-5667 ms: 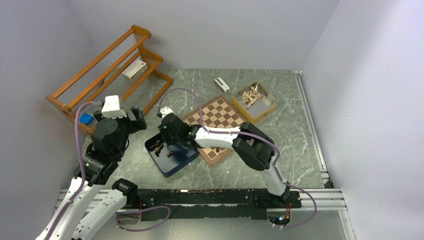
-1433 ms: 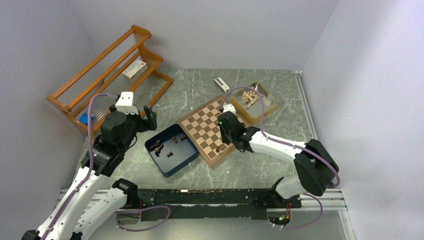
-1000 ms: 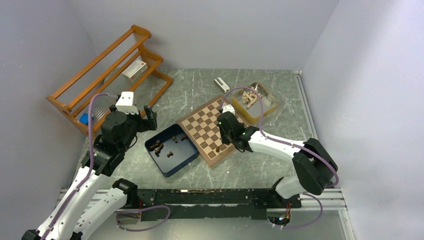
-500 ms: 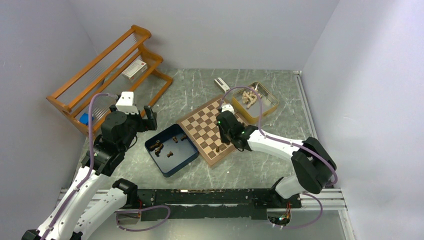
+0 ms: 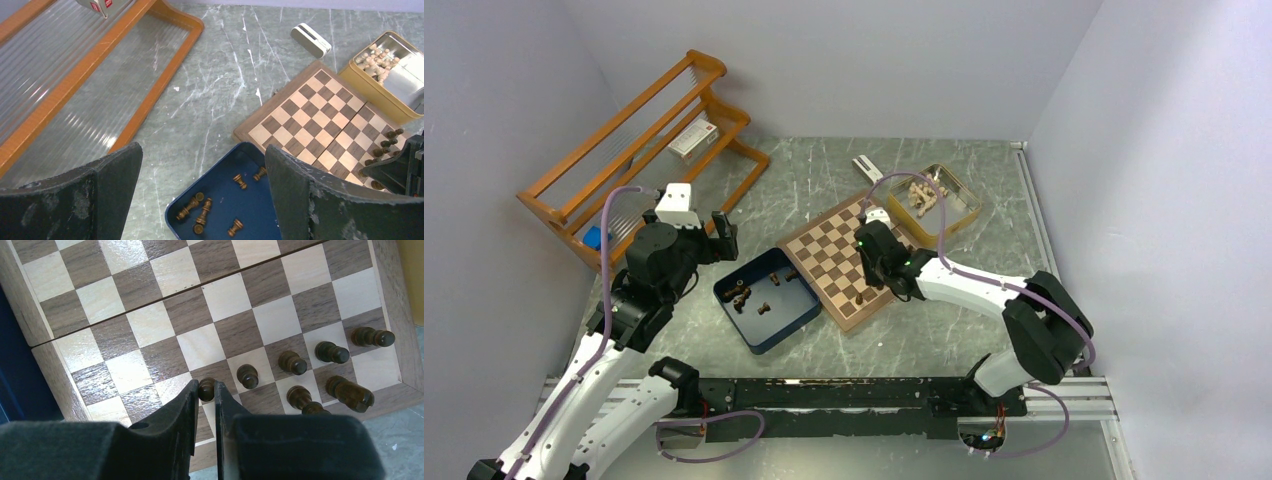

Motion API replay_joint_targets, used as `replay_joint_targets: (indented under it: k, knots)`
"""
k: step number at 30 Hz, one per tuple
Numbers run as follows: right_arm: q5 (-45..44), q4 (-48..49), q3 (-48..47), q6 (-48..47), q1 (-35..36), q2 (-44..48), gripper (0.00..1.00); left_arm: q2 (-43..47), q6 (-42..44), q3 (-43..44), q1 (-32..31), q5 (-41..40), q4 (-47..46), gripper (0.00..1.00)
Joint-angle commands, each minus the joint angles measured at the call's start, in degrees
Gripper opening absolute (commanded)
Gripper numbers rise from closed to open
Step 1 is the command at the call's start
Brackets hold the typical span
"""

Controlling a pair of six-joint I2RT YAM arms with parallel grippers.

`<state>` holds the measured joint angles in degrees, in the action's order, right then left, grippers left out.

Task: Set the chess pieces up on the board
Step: Place the chess piece on the chessboard.

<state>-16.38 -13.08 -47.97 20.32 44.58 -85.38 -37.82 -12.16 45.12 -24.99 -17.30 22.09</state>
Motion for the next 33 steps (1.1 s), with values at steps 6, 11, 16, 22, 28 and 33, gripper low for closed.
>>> replay_joint_targets:
  k: [6, 11, 16, 22, 28, 33]
  knots:
    - [-1.3, -1.3, -2.0, -0.3, -0.1, -0.7, 0.19, 0.8, 0.8, -0.2, 0.3, -0.8, -1.8, 0.97]
    - [-1.3, -1.5, -2.1, -0.3, -0.2, -0.9, 0.21, 0.9, 0.7, -0.2, 0.3, -0.9, -1.7, 0.97]
    - [-1.3, -1.8, -2.4, -0.4, -0.1, -1.3, 0.21, 0.9, 0.8, -0.2, 0.3, -1.1, -1.7, 0.97]
    - [-1.2, -1.8, -2.5, -0.4, -0.1, -1.2, 0.23, 0.8, 0.8, -0.1, 0.3, -1.2, -1.6, 0.96]
    - [-1.1, -1.9, -2.6, -0.5, -0.2, -1.1, 0.24, 0.9, 0.8, -0.1, 0.3, -1.3, -1.5, 0.96]
    - [-1.0, -2.1, -3.1, -0.5, -0.2, -0.9, 0.25, 0.9, 0.8, -0.1, 0.3, -1.4, -1.6, 0.96]
